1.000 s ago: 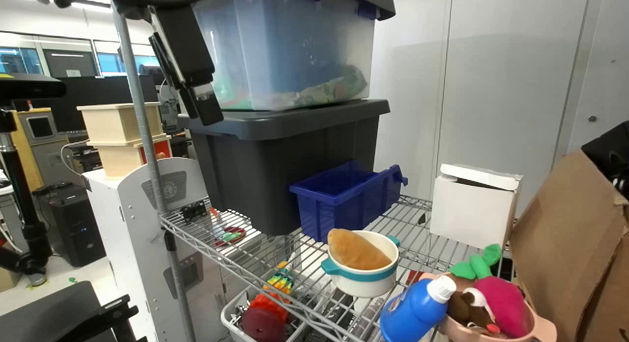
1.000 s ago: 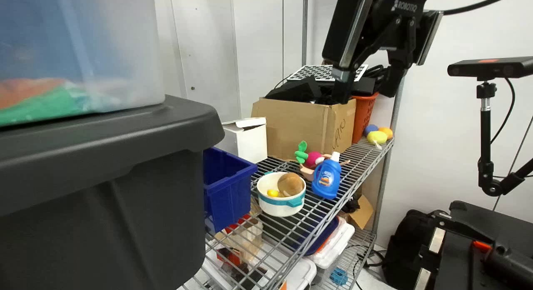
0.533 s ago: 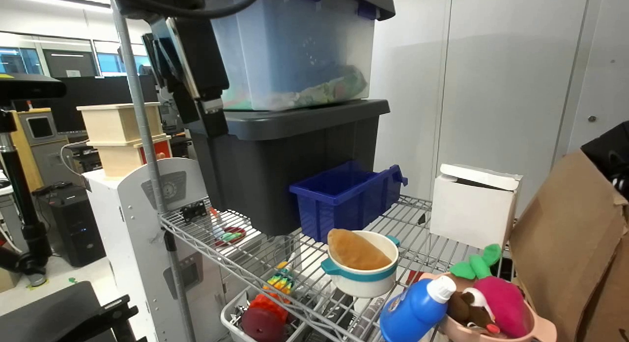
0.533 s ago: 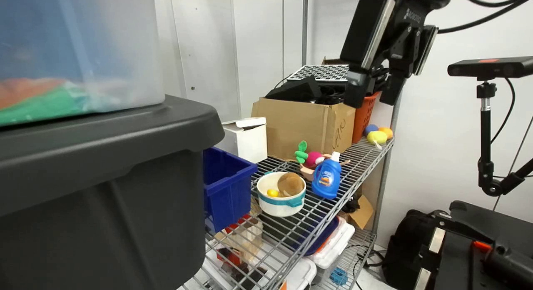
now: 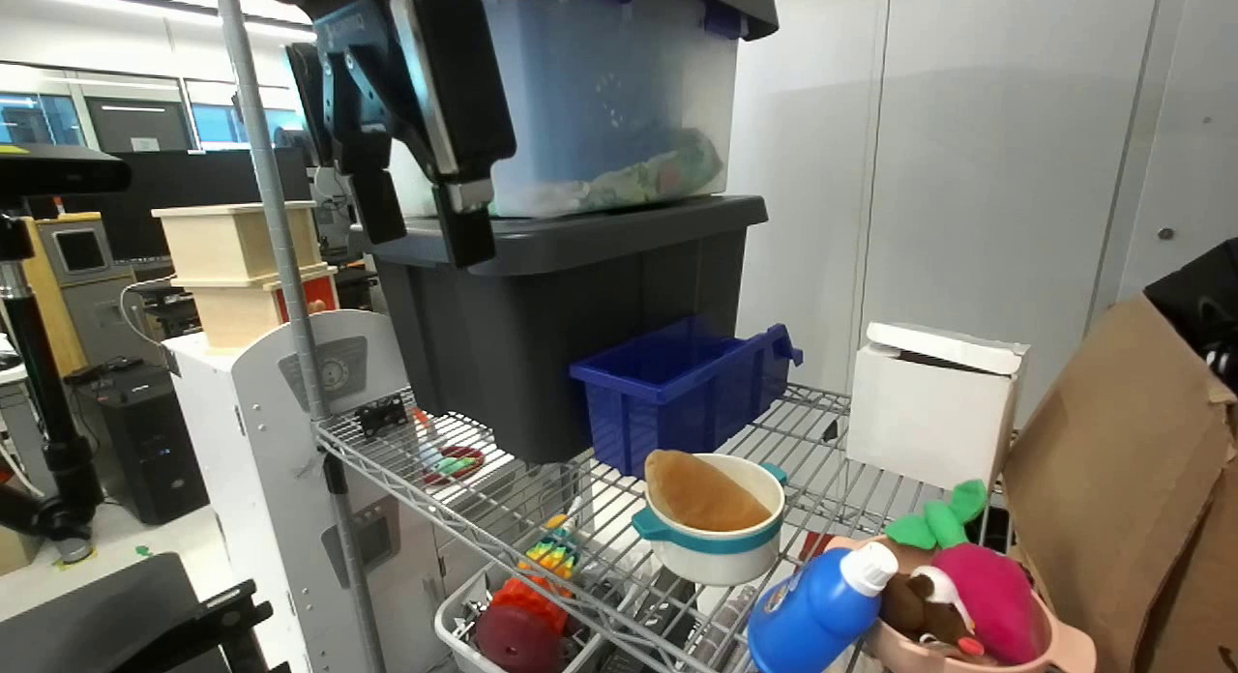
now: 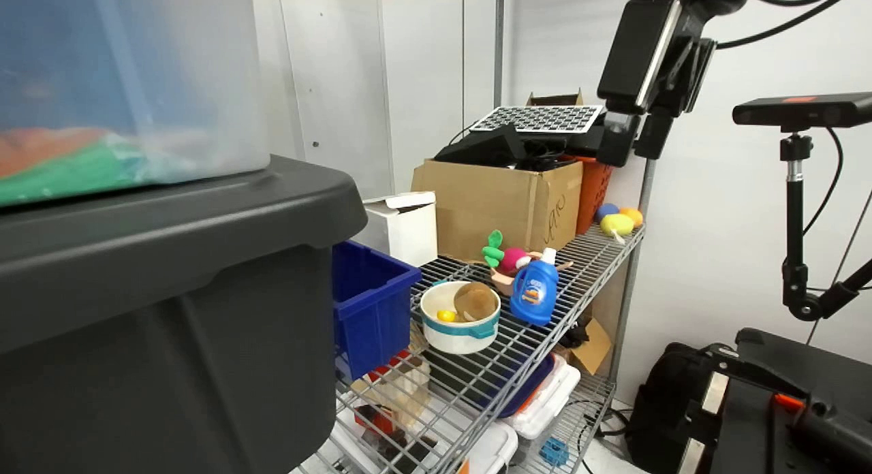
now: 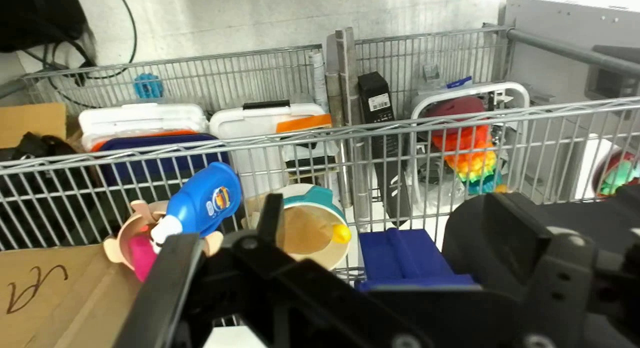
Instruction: Remove the bread plush toy from the pot and put it in the blue container.
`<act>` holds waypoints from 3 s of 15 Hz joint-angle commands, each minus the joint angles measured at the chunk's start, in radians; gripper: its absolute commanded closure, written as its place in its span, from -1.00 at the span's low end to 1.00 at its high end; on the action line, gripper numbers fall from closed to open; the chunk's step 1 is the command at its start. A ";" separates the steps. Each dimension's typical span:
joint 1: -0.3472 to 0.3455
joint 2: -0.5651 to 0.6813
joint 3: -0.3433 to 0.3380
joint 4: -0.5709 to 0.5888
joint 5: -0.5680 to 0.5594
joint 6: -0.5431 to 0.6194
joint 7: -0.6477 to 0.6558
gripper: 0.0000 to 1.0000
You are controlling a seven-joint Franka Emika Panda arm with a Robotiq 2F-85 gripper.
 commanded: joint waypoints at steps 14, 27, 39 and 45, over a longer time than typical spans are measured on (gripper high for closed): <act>0.049 -0.153 0.001 -0.066 -0.018 -0.311 -0.129 -1.00; 0.024 -0.264 -0.002 -0.143 -0.037 -0.292 -0.088 -1.00; 0.024 -0.264 -0.002 -0.143 -0.037 -0.292 -0.088 -1.00; 0.023 -0.264 -0.002 -0.143 -0.037 -0.292 -0.088 -1.00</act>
